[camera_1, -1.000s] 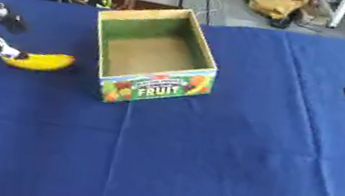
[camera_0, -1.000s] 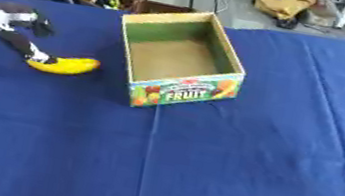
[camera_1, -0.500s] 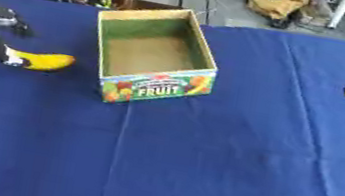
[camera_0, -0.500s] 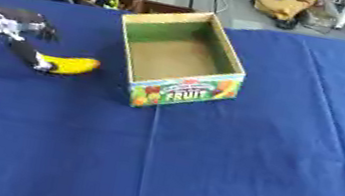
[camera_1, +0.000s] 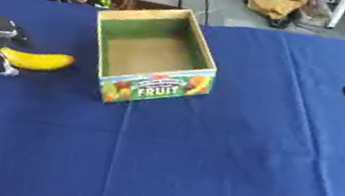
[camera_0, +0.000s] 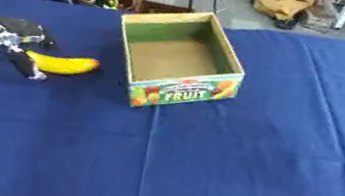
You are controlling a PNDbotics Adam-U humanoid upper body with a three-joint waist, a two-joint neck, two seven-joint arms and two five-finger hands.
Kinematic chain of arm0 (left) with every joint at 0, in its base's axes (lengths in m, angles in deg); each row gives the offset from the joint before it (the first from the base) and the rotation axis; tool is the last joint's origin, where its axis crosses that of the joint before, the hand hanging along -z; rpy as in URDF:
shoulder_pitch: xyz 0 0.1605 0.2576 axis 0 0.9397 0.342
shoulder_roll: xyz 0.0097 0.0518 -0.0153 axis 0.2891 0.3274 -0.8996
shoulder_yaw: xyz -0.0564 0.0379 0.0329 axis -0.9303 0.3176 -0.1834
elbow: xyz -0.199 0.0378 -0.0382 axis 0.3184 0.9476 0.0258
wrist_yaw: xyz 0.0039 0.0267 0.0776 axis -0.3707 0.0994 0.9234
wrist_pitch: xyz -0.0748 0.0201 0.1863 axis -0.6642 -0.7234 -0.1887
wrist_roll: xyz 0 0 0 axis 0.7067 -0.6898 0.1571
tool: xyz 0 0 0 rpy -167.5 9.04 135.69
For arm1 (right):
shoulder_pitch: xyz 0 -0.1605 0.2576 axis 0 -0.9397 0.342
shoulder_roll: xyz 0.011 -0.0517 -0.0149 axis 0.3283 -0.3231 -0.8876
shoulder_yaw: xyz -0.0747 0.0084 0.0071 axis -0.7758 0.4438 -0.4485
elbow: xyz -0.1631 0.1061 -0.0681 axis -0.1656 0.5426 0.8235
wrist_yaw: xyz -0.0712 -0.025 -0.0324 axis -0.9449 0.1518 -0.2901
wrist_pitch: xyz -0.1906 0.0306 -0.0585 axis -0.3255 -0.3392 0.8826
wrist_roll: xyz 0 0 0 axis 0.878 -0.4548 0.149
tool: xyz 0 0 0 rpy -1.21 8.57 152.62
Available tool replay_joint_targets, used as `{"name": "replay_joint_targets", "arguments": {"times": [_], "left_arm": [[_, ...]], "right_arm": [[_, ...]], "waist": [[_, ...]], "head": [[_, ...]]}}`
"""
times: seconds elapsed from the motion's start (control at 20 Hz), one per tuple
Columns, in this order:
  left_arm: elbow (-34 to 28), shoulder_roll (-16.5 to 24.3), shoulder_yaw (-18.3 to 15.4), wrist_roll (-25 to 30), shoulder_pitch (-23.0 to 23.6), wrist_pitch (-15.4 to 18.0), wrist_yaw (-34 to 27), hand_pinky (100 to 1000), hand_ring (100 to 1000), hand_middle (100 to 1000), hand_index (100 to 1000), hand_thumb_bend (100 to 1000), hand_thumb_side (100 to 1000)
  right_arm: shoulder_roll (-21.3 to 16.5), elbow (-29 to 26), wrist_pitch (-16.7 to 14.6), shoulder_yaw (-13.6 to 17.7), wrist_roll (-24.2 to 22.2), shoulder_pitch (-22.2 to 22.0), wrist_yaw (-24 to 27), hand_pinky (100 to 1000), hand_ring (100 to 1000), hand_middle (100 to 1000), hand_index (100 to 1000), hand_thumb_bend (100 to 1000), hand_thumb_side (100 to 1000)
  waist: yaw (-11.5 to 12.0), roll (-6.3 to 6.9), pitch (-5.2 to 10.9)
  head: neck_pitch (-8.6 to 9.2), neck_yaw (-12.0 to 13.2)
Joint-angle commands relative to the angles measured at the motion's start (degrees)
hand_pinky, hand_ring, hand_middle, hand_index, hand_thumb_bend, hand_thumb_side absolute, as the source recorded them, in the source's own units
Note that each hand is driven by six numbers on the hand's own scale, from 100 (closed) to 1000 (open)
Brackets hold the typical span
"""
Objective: Pick up objects on the table and place them in the box.
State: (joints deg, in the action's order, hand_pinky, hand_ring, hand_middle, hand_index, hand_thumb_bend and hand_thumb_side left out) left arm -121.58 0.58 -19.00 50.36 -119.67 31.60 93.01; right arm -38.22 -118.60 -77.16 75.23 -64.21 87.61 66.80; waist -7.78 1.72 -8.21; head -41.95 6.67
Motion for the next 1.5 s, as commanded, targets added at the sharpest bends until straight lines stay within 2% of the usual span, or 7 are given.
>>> {"name": "replay_joint_targets", "arguments": {"times": [0.05,0.7,0.75,1.2,1.4,1.5], "left_arm": [[-0.3,1.2,-0.8,-0.1,-1.3,0.3,-0.4,890,784,704,838,645,433],[0.1,0.5,-0.6,-0.3,-1.3,0.3,-0.8,881,770,684,819,604,435],[0.1,0.5,-0.6,-0.3,-1.3,0.3,-0.8,878,762,671,806,574,429],[0.4,0.4,-0.6,-0.4,-1.2,0.2,-1.1,860,726,619,751,496,406],[0.1,0.6,-0.8,-1.0,-1.3,0.1,-1.5,844,694,584,708,403,388],[-0.2,0.7,-0.8,-1.2,-1.3,0.1,-2.0,843,692,582,705,395,387]], "right_arm": [[-0.7,-0.5,-0.1,0.3,-0.2,0.5,0.2,685,598,632,760,100,898],[-0.6,-0.5,-0.1,0.3,-0.3,0.5,0.2,685,598,632,761,100,898],[-0.6,-0.5,-0.1,0.4,-0.3,0.5,0.2,685,598,632,761,100,898],[-0.6,-0.4,-0.1,0.4,-0.4,0.5,0.2,685,598,632,761,100,899],[-0.6,-0.4,-0.1,0.4,-0.4,0.5,0.2,685,598,632,761,100,899],[-0.6,-0.4,-0.1,0.4,-0.4,0.5,0.2,685,598,632,761,100,899]], "waist": [[-0.1,-0.03,0.72],[-0.3,0.05,0.62],[-0.3,0.03,0.60],[-0.4,0.00,0.52],[-0.4,0.03,0.54],[-0.4,0.07,0.56]], "head": [[0.51,-0.1],[0.57,-0.1],[0.56,-0.1],[0.60,0.0],[0.59,0.0],[0.58,0.0]]}}
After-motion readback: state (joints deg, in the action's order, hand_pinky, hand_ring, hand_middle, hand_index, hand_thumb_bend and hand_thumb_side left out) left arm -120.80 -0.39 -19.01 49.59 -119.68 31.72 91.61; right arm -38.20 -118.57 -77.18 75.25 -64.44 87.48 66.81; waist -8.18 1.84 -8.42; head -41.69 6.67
